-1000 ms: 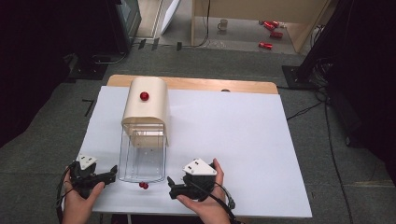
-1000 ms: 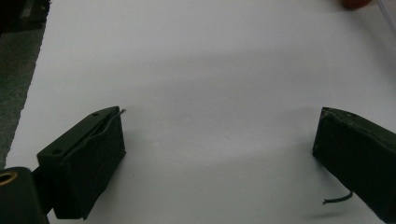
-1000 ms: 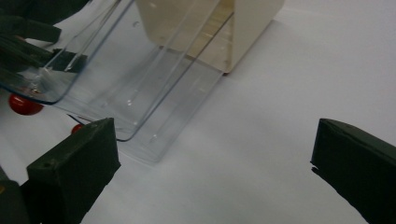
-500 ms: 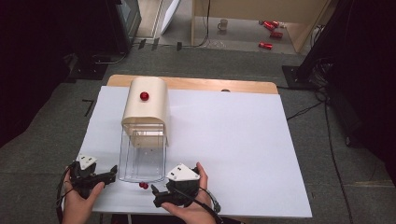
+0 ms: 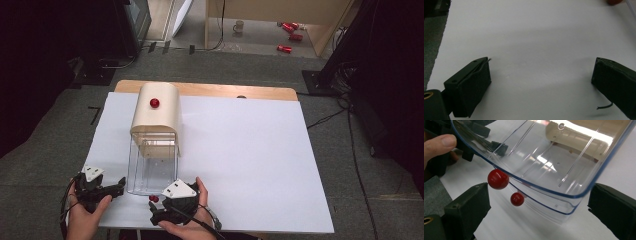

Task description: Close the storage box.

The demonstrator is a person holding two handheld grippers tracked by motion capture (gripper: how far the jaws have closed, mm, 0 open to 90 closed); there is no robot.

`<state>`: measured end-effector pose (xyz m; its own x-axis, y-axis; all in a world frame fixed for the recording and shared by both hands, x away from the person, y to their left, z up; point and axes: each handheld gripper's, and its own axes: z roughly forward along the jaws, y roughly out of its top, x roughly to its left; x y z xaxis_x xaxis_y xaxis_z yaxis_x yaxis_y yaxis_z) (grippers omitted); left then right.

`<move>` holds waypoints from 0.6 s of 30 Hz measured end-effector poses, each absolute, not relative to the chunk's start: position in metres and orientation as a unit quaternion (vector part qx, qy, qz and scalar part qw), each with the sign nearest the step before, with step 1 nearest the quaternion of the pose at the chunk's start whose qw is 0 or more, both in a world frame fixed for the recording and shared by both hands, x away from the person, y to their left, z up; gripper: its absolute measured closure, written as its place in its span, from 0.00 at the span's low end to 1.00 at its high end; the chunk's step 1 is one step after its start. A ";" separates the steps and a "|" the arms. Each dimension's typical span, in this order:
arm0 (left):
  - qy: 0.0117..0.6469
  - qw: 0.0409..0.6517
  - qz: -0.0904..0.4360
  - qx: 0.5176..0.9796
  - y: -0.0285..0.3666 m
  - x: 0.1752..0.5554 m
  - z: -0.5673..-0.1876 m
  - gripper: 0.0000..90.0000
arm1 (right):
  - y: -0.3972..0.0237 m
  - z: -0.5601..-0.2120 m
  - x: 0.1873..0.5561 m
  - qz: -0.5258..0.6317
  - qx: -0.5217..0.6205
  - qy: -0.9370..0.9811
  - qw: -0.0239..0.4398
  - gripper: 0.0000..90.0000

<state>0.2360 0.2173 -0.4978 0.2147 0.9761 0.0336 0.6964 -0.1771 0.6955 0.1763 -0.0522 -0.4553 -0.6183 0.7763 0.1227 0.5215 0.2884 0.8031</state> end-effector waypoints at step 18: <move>0.576 0.282 0.247 0.726 0.217 0.236 -0.498 0.03 | -0.058 -0.442 0.178 0.466 0.423 0.754 0.187 0.27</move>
<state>0.2360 0.2173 -0.4977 0.2148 0.9761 0.0342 0.6969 -0.1777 0.6948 0.1779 -0.0581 -0.4419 -0.5718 0.8127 0.1119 0.4629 0.2070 0.8619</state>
